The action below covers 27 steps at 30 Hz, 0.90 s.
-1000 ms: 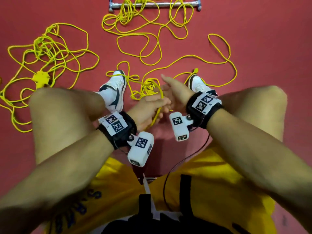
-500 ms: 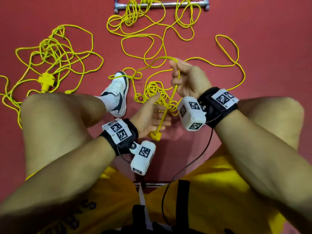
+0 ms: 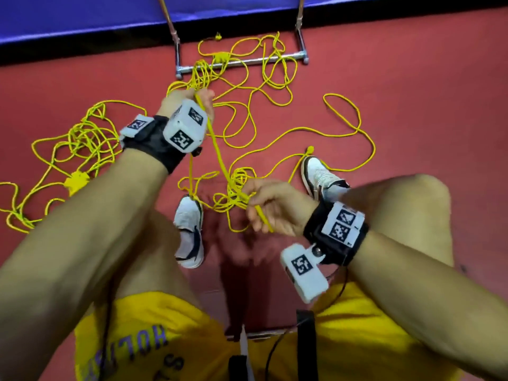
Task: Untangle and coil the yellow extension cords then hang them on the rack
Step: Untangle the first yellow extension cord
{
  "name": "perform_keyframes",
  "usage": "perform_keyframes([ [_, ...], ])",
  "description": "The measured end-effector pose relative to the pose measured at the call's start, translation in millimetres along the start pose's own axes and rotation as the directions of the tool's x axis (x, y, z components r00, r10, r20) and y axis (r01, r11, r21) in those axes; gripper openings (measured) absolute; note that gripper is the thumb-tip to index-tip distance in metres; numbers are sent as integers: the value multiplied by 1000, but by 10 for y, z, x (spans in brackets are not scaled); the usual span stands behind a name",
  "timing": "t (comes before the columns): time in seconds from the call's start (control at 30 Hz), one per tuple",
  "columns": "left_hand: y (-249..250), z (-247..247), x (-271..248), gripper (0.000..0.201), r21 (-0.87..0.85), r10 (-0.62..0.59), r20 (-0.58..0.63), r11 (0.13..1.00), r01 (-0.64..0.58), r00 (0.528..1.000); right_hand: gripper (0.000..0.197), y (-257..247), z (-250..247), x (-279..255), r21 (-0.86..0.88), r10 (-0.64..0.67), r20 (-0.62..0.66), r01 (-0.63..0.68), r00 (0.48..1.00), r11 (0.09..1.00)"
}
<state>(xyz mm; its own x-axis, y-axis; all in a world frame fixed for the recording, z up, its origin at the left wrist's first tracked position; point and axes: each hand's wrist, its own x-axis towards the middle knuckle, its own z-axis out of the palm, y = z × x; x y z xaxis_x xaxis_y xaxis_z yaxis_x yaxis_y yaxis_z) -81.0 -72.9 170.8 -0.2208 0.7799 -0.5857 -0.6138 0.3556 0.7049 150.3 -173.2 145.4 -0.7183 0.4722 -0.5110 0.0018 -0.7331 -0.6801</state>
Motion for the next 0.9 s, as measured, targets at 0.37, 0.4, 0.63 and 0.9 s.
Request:
perform_keyframes([
  [0.37, -814, -110, -360, 22, 226, -168, 34, 961, 156, 985, 11, 441, -468, 427, -571, 39, -351, -247, 936, 783],
  [0.4, -881, -80, -432, 25, 278, -163, 57, 950, 141, 985, 14, 378, -503, 500, -491, -20, -398, -195, 917, 849],
  [0.63, -1344, 38, -845, 38, 557, -272, 282, 827, 74, 920, 70, -104, -550, 640, -28, 38, -277, -48, 960, 998],
  [0.9, -1459, -272, -695, 25, 475, -478, 169, 806, 354, 862, 23, -167, -457, 635, 46, -97, -335, 119, 937, 992],
])
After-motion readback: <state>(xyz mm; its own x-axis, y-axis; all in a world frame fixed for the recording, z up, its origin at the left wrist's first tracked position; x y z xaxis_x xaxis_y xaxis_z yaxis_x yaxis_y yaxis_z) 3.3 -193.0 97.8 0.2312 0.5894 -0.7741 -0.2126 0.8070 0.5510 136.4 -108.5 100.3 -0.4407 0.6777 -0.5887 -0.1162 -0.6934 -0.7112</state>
